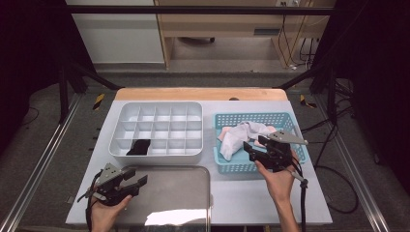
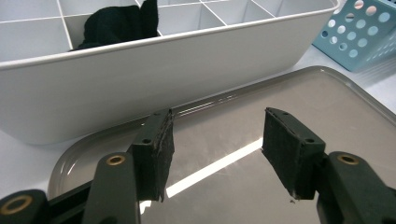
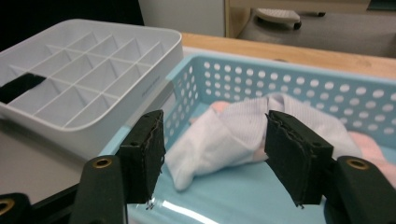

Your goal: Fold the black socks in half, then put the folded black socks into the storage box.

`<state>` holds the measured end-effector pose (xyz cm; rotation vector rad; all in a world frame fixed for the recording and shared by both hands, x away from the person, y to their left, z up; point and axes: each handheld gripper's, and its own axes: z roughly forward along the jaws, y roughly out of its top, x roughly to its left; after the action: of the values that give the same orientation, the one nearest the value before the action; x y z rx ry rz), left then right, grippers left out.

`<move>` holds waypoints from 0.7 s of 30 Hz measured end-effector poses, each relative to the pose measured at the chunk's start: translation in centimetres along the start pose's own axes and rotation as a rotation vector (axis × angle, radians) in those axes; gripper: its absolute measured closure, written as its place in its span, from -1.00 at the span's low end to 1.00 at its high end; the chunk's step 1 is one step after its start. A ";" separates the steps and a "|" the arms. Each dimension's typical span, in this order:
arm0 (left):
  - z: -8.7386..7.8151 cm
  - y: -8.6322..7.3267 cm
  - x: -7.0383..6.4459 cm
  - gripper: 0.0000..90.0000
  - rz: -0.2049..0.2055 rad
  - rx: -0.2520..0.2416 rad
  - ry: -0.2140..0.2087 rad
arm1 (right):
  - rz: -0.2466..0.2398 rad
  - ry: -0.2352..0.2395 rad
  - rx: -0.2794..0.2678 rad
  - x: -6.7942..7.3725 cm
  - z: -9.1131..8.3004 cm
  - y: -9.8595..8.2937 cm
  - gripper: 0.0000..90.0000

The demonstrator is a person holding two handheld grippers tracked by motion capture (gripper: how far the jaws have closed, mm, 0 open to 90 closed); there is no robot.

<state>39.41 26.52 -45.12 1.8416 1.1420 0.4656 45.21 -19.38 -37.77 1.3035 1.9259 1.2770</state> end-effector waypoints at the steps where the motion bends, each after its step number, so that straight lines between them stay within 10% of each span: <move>1: 0.0 0.0 0.0 -0.07 0.000 0.001 -0.003 | 0.000 -0.002 -0.006 0.0 0.2 0.4 -0.15; 21: 0.2 -0.2 0.3 -0.05 -0.001 0.012 0.001 | -0.009 -0.094 0.004 -1.7 6.6 4.8 -0.13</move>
<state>39.63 26.75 -45.39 1.8515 1.1485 0.4598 53.25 -17.52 -36.58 1.3308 1.8680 1.1861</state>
